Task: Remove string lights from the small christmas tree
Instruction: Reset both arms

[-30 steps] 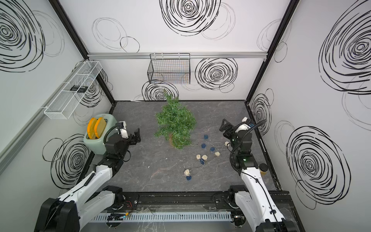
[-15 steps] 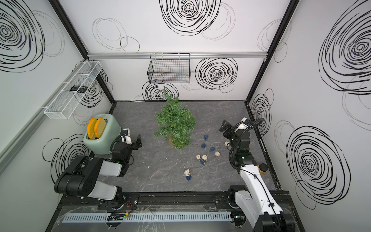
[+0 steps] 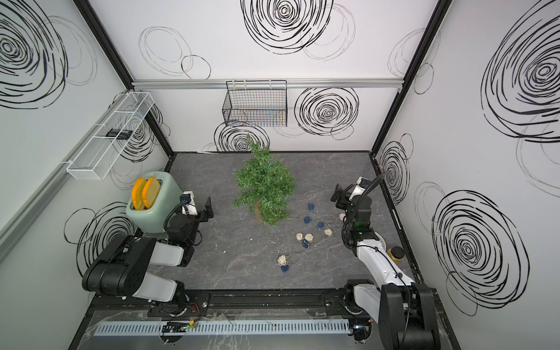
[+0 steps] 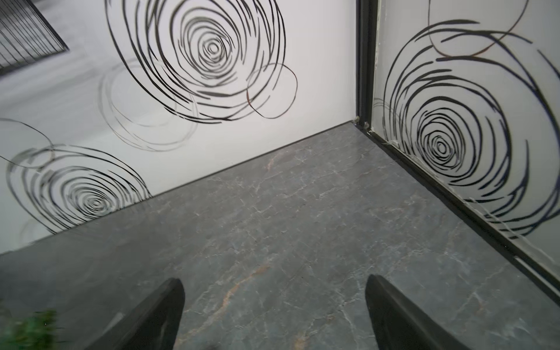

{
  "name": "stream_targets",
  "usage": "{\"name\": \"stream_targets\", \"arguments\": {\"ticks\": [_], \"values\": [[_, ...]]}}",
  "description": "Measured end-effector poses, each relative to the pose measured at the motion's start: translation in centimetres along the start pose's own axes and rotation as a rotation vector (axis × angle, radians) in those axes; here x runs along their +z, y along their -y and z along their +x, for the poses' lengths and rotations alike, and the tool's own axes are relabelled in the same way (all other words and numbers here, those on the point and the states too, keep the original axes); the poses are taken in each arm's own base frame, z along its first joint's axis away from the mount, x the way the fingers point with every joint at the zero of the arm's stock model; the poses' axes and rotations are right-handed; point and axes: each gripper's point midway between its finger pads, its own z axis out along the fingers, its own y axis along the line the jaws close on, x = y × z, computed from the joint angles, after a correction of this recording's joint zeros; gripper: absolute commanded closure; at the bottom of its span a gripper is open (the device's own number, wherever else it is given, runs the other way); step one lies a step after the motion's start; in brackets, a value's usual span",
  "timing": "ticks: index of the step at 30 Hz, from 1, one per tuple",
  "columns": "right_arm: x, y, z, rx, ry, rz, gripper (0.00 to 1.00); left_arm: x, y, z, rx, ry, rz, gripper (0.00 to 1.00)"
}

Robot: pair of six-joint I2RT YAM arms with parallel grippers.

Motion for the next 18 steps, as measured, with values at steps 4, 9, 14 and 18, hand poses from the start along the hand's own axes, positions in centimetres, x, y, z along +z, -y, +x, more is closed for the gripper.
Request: {"name": "stream_targets", "arguments": {"ticks": [4, 9, 14, 18], "values": [[0.9, 1.2, 3.9, -0.107, -0.044, 0.034, 0.03, 0.0, -0.1, 0.0, 0.001, 0.0, -0.006, 0.04], [0.8, 1.8, 7.7, -0.202, -0.074, 0.019, 0.03, 0.0, 0.0, 0.0, 0.004, 0.0, -0.005, 0.04], [1.8, 1.6, 7.6, -0.211, -0.048, -0.045, 0.03, 0.0, 0.0, 0.0, 0.004, 0.0, -0.006, 0.04], [2.3, 1.9, 7.7, -0.206, -0.039, -0.075, 0.03, 0.0, -0.1, 0.0, 0.004, 0.0, -0.01, 0.04]]}}
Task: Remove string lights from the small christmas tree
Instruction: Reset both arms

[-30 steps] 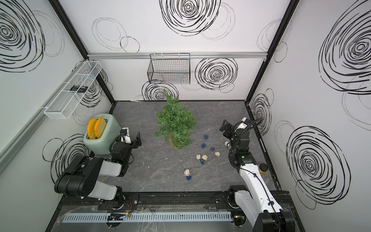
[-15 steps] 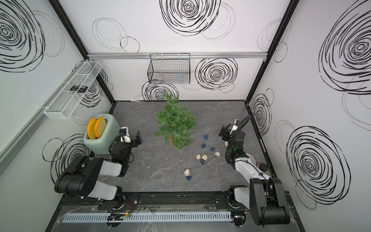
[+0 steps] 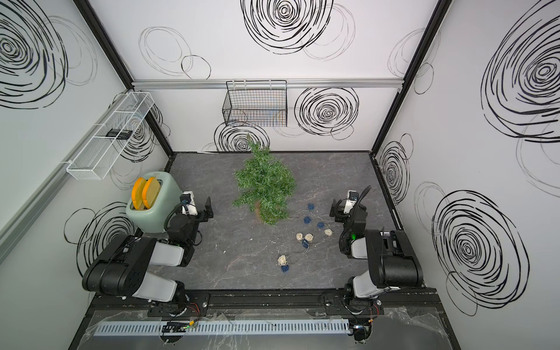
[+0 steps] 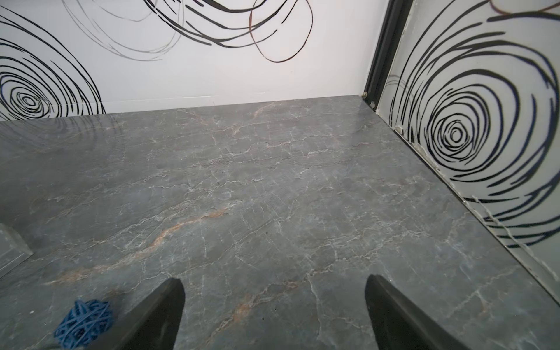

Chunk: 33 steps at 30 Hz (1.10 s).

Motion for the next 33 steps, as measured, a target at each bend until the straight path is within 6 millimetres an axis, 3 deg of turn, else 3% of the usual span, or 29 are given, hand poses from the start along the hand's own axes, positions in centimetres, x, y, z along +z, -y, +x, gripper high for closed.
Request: {"name": "stream_targets", "arguments": {"ticks": [9, 17, 33], "values": [[0.2, -0.6, -0.8, 0.006, 0.014, -0.031, 0.03, 0.0, -0.1, -0.1, 0.0, 0.003, -0.004, 0.04], [0.2, -0.6, -0.8, 0.006, 0.014, -0.032, 0.03, -0.3, -1.0, -0.9, -0.008, 0.044, -0.08, 0.04], [0.2, -0.6, -0.8, 0.006, 0.014, -0.032, 0.03, -0.5, -1.1, -1.2, -0.01, 0.057, -0.094, 0.04]]}}
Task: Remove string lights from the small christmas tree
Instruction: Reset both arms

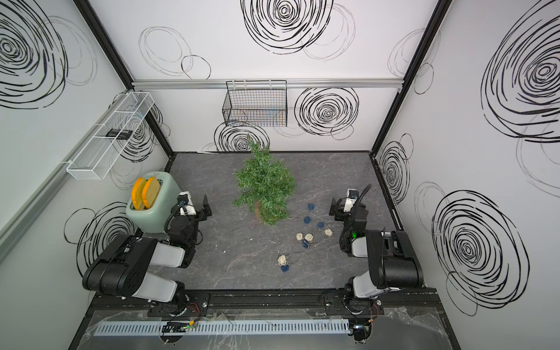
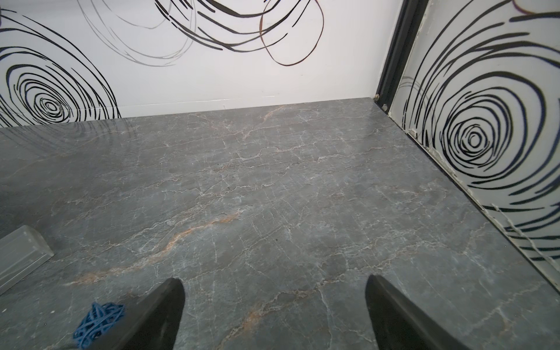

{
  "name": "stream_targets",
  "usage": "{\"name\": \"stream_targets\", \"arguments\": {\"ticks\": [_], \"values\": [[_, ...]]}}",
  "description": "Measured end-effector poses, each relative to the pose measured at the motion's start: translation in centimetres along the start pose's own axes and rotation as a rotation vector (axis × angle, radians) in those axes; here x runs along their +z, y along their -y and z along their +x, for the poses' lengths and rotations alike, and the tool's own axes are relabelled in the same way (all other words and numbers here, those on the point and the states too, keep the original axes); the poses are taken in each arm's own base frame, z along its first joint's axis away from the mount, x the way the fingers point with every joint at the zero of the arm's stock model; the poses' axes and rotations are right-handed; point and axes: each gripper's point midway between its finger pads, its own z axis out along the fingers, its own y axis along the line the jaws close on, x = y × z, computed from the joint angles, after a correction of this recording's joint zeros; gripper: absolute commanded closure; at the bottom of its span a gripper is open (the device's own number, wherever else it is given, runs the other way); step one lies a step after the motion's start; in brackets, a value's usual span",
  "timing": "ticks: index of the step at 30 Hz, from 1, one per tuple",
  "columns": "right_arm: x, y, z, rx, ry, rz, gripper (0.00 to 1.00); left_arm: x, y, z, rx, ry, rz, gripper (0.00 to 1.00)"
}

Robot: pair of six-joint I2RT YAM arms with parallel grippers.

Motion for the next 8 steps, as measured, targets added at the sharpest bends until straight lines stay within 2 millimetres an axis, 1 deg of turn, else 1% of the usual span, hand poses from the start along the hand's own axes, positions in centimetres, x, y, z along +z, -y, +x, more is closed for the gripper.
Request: {"name": "stream_targets", "arguments": {"ticks": [8], "values": [[0.0, 0.0, 0.0, 0.0, 0.0, 0.0, 0.03, 0.02, -0.04, 0.03, -0.001, -0.001, 0.001, 0.04]]}}
